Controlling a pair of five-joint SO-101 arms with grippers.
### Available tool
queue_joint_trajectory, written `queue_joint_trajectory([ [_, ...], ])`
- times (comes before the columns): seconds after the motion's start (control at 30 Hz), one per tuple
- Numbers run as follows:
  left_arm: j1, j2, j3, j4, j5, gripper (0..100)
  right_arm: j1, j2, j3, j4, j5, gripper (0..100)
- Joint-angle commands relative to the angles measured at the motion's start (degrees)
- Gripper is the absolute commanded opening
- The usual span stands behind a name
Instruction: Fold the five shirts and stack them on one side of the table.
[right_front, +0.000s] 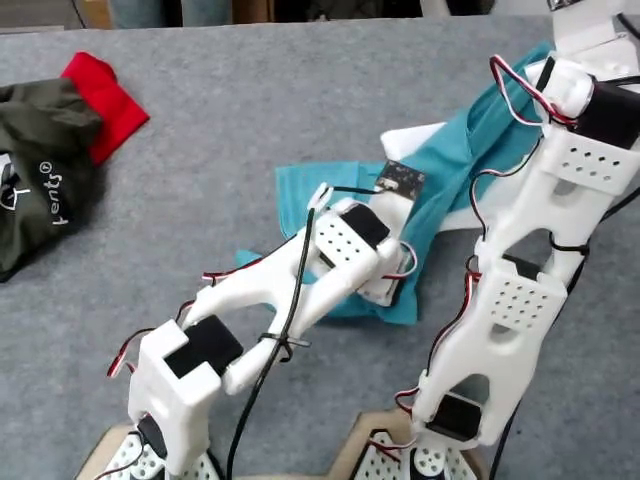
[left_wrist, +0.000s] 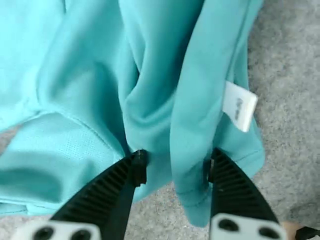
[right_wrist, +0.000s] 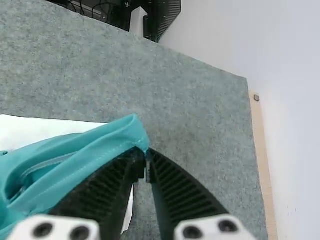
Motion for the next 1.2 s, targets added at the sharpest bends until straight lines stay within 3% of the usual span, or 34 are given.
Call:
queue_joint_trajectory([
  [0.0,0.57,-2.37,-2.95,0.26,0.7,16,0.18,-0.31,-1.1,-0.26,0.44,1.4],
  [0.07,0.57,-2.37,-2.95,0.09,0.44,11,0.18,-0.22,-1.1,-0.26,0.44,1.4],
  [0.37,0.57,-2.9,-3.03,0.44,0.62,11,0.18,-0.22,-1.1,-0.26,0.44,1.4],
  [0.7,0.22,-2.9,-3.03,0.7,-3.25,3,0.09,1.71,-1.27,-1.76,0.44,1.4],
  [0.83,-0.75,-2.99,-7.08,7.12,-4.04,3,0.09,1.71,-1.27,-1.76,0.26,1.4],
  [0.93,-3.56,-2.99,-12.53,13.36,-10.46,3,-0.18,1.54,-1.36,-1.49,-0.44,1.4],
  [1.17,-13.41,-4.57,-31.34,26.55,-16.7,3,-4.66,-2.15,-1.45,0.53,-9.93,1.4],
])
